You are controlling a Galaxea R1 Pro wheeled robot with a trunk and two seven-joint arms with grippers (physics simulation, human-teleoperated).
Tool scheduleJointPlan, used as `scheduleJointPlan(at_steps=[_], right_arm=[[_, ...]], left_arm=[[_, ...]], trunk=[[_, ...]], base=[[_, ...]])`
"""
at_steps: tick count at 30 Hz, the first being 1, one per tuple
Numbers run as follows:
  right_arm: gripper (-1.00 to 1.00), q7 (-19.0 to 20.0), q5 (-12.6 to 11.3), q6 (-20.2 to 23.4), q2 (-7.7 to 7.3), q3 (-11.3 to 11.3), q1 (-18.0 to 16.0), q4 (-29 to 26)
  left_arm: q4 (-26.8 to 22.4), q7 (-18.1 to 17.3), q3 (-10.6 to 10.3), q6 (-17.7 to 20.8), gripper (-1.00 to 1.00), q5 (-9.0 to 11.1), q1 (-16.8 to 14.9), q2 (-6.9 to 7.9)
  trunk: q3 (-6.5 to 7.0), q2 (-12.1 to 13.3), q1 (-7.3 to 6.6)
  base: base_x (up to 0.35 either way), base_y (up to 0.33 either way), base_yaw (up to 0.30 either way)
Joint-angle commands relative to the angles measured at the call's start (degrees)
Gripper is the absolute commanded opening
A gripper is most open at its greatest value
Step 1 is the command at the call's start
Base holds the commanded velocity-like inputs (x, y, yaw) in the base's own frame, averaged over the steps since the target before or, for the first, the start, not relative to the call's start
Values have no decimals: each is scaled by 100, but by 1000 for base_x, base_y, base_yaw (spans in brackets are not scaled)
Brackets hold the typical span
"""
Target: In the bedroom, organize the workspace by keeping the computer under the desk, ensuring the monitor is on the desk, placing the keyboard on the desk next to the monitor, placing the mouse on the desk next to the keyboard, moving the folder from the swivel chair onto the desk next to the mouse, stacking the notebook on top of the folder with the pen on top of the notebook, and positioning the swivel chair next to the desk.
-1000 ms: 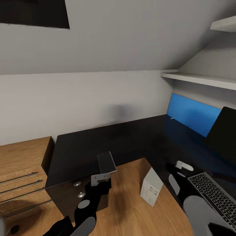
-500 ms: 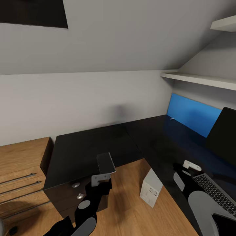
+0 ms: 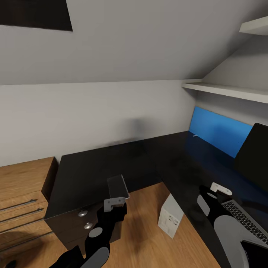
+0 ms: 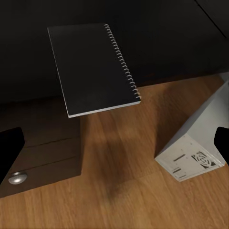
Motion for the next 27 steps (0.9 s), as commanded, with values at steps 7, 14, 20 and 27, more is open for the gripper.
scheduleJointPlan(at_steps=[7,14,20,27], right_arm=[[-100,-19,-66,26,1,8,-4,-13],[-100,-11,-79,372,-123,2,-16,-2],[-100,-11,-85,528,-364,-1,-68,31],[-100,-11,-83,561,-509,-1,-284,392]], left_arm=[[-9,37,-11,28,100,10,-8,4],[-9,37,-11,28,100,9,-8,4],[-9,37,-18,28,100,9,-8,4],[-10,37,-115,28,100,10,-8,4]], trunk=[[-7,-5,1],[-7,-5,1],[-7,-5,1],[-7,-5,1]], base=[[42,0,0],[255,0,0],[190,-32,0],[58,-27,0]])
